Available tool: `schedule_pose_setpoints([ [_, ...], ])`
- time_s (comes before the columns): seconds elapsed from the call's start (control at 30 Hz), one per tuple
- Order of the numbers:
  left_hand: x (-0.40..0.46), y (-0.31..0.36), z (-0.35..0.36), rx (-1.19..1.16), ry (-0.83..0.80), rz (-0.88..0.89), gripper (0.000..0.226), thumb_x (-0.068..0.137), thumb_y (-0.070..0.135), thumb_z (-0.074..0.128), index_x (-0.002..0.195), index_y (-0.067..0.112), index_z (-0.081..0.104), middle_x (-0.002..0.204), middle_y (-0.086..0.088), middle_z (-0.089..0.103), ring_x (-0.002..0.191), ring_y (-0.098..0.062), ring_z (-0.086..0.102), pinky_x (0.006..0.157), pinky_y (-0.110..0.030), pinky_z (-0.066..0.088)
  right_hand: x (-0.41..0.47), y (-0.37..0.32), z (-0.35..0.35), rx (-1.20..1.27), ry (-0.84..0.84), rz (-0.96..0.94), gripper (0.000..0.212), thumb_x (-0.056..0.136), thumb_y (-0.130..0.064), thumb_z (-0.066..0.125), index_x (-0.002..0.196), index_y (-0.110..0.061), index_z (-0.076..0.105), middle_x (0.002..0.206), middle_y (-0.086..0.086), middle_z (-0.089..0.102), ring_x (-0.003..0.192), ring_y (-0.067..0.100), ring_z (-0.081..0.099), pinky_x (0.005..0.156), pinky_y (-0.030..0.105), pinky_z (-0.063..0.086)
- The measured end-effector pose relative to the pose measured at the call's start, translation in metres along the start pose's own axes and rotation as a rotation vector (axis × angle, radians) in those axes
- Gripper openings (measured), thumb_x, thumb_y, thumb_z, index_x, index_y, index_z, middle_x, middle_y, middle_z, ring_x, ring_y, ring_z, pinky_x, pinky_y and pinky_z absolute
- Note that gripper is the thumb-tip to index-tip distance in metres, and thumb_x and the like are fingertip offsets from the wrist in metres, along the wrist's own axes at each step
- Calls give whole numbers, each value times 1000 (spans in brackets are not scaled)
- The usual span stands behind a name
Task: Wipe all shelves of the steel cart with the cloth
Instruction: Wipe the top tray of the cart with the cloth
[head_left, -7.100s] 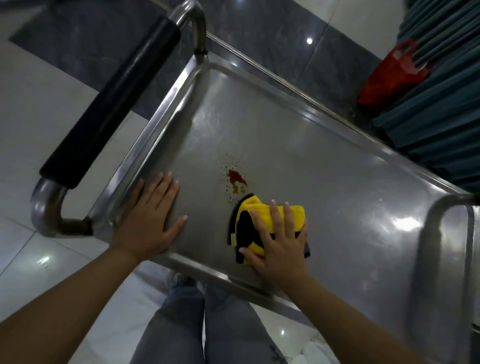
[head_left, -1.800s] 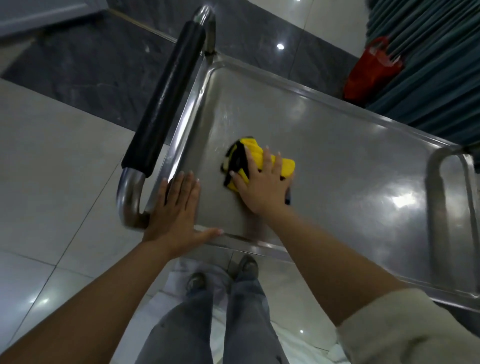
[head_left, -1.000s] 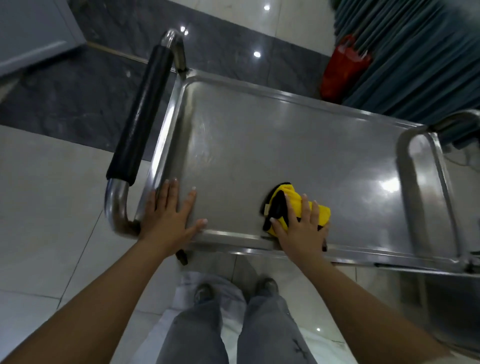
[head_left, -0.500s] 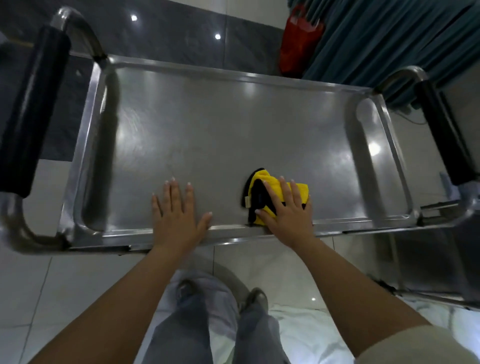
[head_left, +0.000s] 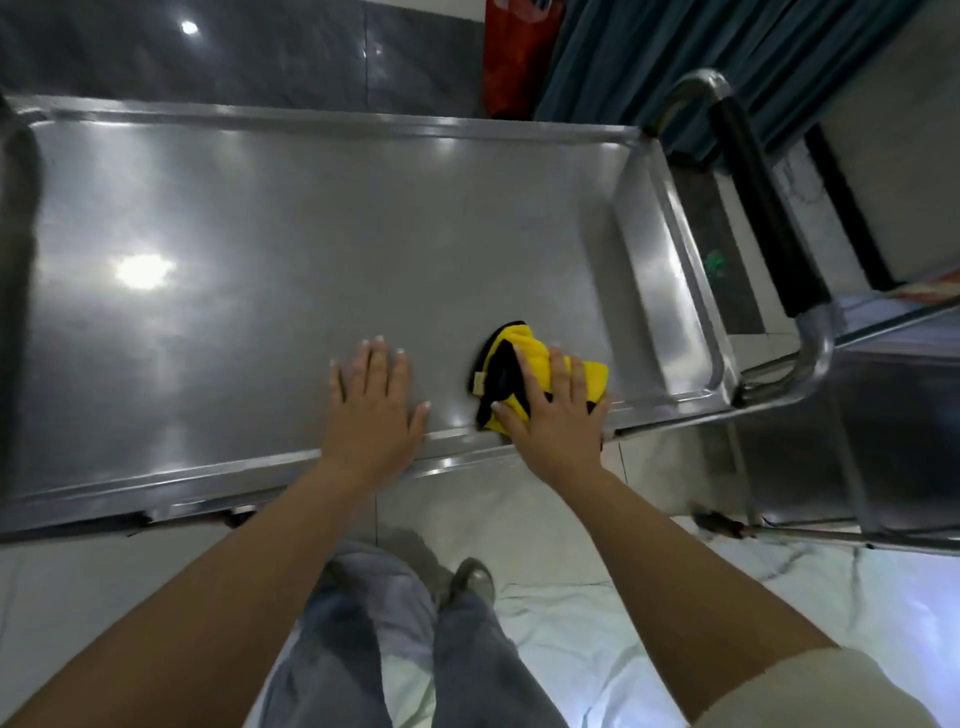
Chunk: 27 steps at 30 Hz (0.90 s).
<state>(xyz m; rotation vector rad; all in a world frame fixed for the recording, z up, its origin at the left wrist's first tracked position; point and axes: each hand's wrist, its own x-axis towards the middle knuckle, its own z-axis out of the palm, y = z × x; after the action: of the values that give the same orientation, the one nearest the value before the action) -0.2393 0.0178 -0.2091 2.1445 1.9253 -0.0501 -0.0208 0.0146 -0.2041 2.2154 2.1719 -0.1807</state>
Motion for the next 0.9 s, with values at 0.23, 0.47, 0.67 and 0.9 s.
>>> schedule_pose_setpoints([
  [0.23, 4, 56, 24, -16, 55, 45, 70, 93, 51, 23, 150, 11, 25, 156, -22, 18, 146, -37, 13, 116, -54, 8, -6, 80, -4, -34, 62, -253, 63, 89, -68, 34, 147, -43, 28, 154, 2, 34, 142, 29, 30, 102, 61, 30],
  [0.47, -5, 62, 31, 41, 138, 68, 70, 93, 50, 23, 148, 7, 30, 153, -24, 27, 141, -41, 23, 116, -52, 9, -3, 169, -11, 30, -65, -49, 66, 86, -75, 20, 139, -59, -17, 161, -6, 8, 148, 22, 3, 110, 63, 13],
  [0.67, -17, 70, 25, 34, 145, 50, 71, 90, 47, 26, 146, 5, 35, 151, -24, 30, 140, -41, 26, 114, -55, 15, -9, 171, -3, -31, 95, -95, 66, 89, -70, 29, 148, -43, 20, 153, 4, 34, 140, 30, 31, 101, 62, 31],
  [0.9, -18, 63, 26, 58, 133, 86, 71, 89, 47, 28, 145, 4, 35, 151, -25, 29, 140, -41, 25, 113, -55, 15, -19, 160, 0, -33, 137, -22, 65, 89, -68, 31, 147, -38, 27, 139, 8, 48, 126, 32, 43, 96, 61, 33],
])
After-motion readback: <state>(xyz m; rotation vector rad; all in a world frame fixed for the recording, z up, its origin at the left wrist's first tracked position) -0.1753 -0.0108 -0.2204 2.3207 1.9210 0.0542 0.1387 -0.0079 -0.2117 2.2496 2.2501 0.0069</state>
